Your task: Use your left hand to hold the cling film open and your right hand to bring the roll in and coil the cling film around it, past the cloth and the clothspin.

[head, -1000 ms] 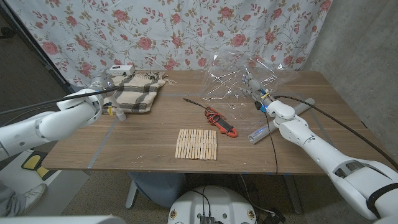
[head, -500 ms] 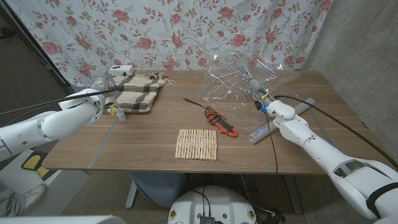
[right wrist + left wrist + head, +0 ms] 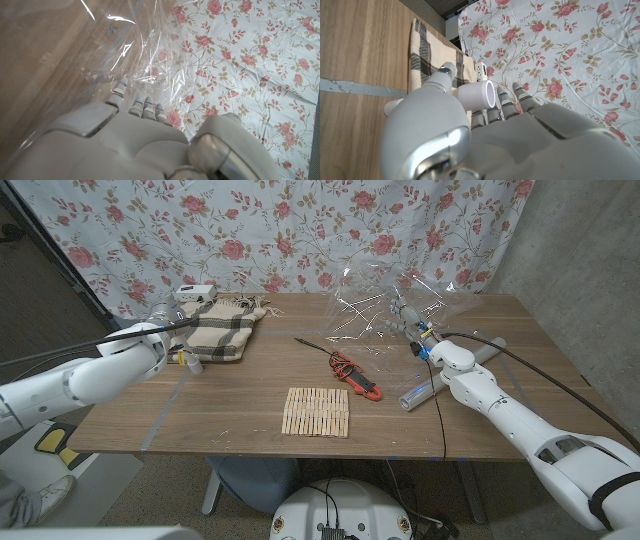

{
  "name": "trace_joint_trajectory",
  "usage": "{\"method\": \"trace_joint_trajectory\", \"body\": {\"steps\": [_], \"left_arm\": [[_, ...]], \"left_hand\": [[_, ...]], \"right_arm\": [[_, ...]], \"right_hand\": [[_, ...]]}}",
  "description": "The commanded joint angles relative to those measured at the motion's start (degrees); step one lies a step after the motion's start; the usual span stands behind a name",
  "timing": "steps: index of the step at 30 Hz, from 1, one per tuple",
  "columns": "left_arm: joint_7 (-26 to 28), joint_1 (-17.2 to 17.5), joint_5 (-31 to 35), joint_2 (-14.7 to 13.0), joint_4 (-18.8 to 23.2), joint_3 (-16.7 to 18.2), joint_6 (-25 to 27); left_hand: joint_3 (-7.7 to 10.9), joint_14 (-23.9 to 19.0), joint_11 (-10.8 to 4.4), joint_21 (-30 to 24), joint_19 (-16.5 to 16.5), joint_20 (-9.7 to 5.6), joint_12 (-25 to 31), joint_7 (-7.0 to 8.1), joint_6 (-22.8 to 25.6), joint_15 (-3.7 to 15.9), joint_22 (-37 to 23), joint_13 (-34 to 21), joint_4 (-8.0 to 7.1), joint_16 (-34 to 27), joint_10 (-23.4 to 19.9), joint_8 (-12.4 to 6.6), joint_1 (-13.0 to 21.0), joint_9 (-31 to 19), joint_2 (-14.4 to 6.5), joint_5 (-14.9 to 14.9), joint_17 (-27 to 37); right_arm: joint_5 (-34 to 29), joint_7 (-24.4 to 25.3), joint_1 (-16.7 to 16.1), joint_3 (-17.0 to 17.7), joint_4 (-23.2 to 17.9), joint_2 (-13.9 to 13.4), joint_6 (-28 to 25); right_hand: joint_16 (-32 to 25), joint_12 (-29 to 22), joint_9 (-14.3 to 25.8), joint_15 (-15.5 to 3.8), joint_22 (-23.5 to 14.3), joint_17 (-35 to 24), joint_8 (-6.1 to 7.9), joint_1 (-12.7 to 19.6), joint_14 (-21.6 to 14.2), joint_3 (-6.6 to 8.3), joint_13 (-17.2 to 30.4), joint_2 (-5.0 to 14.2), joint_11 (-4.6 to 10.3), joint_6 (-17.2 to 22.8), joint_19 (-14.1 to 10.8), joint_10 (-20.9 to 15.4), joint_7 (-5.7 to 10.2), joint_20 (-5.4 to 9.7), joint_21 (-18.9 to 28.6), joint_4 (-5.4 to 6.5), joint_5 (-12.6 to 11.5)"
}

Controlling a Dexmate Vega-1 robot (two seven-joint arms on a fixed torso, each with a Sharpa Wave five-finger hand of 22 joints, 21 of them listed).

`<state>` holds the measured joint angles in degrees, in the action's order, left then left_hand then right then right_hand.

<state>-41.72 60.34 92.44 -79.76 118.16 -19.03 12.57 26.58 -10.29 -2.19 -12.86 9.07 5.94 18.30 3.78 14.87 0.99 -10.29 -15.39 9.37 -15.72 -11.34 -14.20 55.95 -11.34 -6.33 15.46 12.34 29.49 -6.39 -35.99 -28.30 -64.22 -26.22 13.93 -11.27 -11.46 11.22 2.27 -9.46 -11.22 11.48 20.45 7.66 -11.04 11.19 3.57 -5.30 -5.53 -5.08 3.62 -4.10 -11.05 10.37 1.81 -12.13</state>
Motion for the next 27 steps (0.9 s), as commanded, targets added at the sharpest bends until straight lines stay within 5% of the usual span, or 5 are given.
{"method": "trace_joint_trajectory", "body": {"steps": [1, 16, 27], "left_arm": [[-0.9, -1.2, 0.6, 0.7, -0.4, -0.8, -0.7], [0.2, -2.0, 0.7, 1.5, -1.1, -1.5, -0.7], [2.0, -2.1, 0.3, 2.0, -1.4, -1.8, -0.1]], "left_hand": [[-0.65, -0.6, 0.46, -1.7, 3.7, -0.52, 0.7, -0.24, 2.0, -0.35, -0.8, -0.8, -0.04, -0.6, -0.7, -0.64, 0.4, -0.2, -0.9, -0.2, 0.6], [-2.32, -4.6, -0.02, -6.9, 11.0, -1.01, 2.8, -0.05, 8.6, 0.15, -3.5, -2.8, -0.03, -3.9, -3.7, -2.35, 1.3, -1.2, -2.5, -0.5, 3.0], [-4.44, -12.1, -2.94, -11.7, 13.2, -1.01, 6.8, 0.61, 15.4, 3.48, -6.9, -6.2, 0.13, -12.4, -10.3, -5.23, 3.2, -3.3, -3.0, -1.5, 8.3]], "right_arm": [[0.0, -0.6, 0.6, -0.3, 1.2, 0.5, 0.3], [0.1, -0.7, 0.8, -0.3, 1.7, 0.7, 0.2], [0.3, -0.7, 0.7, -0.3, 1.7, 0.7, 0.2]], "right_hand": [[-0.2, -0.2, 0.1, 0.07, -0.2, 0.0, 0.07, -0.1, 0.5, -0.08, 0.2, 0.48, -0.26, 0.3, 0.3, 0.2, 0.27, -0.07, 0.3, -0.07, 0.1], [-0.2, -0.2, 0.1, 0.04, -0.2, 0.0, 0.06, 0.0, 0.5, -0.06, 0.2, 0.49, -0.32, 0.3, 0.3, 0.2, 0.29, -0.07, 0.3, -0.15, 0.1], [-0.3, -0.2, 0.1, 0.04, -0.2, 0.0, 0.05, 0.1, 0.5, 0.06, 0.2, 0.70, -0.19, 0.3, 0.3, 0.2, 0.29, -0.06, 0.3, -0.20, 0.1]]}}
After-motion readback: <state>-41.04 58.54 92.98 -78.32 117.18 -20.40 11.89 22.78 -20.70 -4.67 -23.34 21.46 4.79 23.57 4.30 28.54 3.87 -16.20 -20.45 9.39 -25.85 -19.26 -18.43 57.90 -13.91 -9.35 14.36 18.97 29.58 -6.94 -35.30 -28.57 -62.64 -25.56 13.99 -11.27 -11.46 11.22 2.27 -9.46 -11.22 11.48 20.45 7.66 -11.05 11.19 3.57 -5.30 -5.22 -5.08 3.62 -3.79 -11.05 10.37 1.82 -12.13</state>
